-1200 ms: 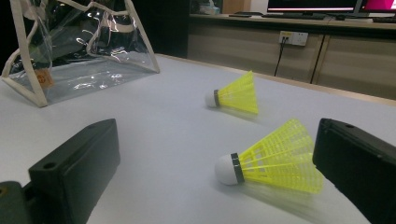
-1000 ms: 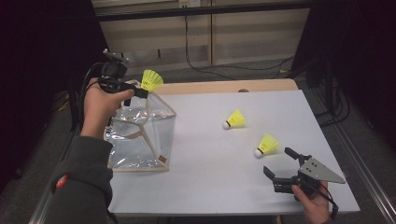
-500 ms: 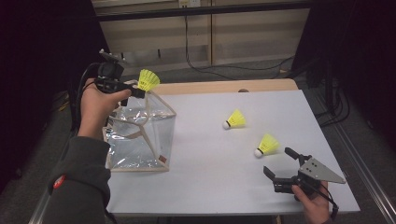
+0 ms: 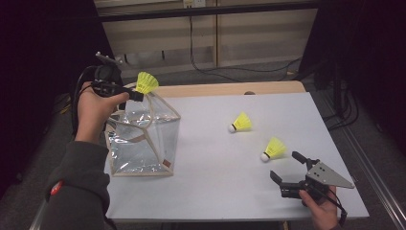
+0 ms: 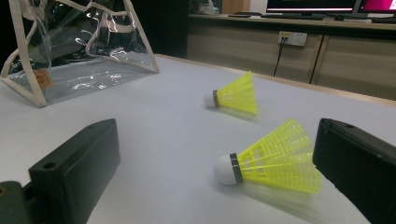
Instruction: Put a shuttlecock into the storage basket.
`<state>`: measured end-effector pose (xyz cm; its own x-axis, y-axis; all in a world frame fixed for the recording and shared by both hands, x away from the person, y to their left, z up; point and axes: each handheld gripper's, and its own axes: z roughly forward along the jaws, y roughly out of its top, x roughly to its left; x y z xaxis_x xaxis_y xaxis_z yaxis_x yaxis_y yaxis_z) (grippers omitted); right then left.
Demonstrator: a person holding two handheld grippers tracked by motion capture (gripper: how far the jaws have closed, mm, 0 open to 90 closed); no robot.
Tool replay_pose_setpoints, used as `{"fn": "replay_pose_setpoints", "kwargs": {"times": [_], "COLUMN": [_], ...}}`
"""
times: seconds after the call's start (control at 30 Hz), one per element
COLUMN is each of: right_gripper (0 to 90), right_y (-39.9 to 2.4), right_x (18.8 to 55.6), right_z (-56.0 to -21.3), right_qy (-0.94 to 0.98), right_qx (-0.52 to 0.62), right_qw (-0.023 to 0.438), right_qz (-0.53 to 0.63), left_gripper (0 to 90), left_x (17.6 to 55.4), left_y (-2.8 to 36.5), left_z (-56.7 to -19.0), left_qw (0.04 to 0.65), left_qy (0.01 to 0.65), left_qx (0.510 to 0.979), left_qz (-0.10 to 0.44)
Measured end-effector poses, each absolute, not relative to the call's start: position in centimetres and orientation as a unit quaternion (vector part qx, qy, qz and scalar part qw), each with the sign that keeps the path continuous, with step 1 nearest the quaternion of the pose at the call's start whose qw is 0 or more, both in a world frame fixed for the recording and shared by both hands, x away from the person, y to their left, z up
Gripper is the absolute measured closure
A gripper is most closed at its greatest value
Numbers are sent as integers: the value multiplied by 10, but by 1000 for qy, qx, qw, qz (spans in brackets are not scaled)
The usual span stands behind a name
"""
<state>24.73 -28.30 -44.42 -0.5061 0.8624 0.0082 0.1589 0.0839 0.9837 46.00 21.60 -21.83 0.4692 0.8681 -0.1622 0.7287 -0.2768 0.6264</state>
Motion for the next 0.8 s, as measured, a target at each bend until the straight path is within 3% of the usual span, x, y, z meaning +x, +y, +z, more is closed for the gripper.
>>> {"fn": "replay_pose_setpoints", "kwargs": {"times": [0.8], "right_gripper": [8], "right_y": [-283], "right_x": [247], "right_z": [-443], "right_qy": [665], "right_qx": [384], "right_qw": [316], "right_qz": [558], "left_gripper": [651], "left_x": [459], "left_y": [231], "left_z": [-222], "left_qw": [316], "left_qy": [519], "left_qx": [785], "left_qz": [121]}}
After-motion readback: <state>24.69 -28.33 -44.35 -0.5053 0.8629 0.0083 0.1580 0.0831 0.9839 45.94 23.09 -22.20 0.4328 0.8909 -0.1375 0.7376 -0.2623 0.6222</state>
